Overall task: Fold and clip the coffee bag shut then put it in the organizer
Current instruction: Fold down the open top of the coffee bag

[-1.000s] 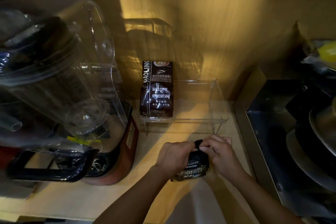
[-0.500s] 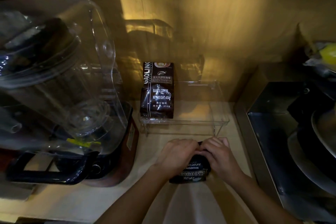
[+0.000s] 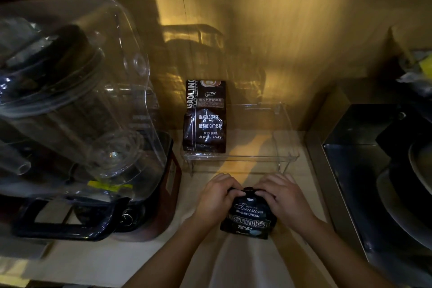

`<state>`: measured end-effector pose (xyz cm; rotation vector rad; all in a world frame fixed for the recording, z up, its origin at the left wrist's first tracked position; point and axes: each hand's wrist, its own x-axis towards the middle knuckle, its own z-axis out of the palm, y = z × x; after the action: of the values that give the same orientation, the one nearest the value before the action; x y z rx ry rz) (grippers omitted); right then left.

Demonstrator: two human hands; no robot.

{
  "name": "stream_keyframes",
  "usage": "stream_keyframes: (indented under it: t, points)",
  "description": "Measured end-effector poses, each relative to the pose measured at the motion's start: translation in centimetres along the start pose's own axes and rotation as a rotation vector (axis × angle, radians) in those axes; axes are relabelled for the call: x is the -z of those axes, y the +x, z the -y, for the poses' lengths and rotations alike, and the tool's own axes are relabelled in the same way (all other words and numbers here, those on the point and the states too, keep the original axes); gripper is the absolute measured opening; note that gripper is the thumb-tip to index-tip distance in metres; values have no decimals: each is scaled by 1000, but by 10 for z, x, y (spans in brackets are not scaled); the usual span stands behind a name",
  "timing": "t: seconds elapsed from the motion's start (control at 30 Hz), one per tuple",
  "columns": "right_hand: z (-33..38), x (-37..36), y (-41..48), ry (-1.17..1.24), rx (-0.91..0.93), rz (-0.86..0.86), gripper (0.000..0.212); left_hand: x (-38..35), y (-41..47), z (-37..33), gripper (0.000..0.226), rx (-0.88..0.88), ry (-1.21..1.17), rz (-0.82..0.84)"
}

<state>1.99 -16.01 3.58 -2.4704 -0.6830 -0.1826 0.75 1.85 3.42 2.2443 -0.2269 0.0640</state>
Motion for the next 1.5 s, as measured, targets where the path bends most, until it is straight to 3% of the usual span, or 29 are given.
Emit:
stream_keyframes:
  t: [0.17,0.27,0.33,0.4,0.5,0.67,1.1,1.37,1.5]
  points:
    - [19,-9,8,-14,30,4,21,-3,2,0,12,18,6,-59]
    - [17,-13,6,-13,17,-25,22,2,-1,5,9,10,32,-14]
    - [16,-15,6,-28,11,-32,29,7,-1,9,2,64,-85,54]
    - [16,-16,7,-83,4,-50,34,9,-2,11,16,189,-216,53]
    - [17,-18,10,-138,-18,-57,29,4,-3,14,29,300,-254,-68]
    - [25,-17,17,-145,102,-10,5,-1,-2,14,30,367,-344,-143]
    - [8,-12,6,-18,4,-115,21,0,-13,24,29,335,-482,-192]
    - [-14,-11,-4,248,-367,-126,9,-2,-7,22,28,367,-525,-216]
    - [-4,-10,5,754,-711,-266,23,-3,-3,15,25,435,-567,-232]
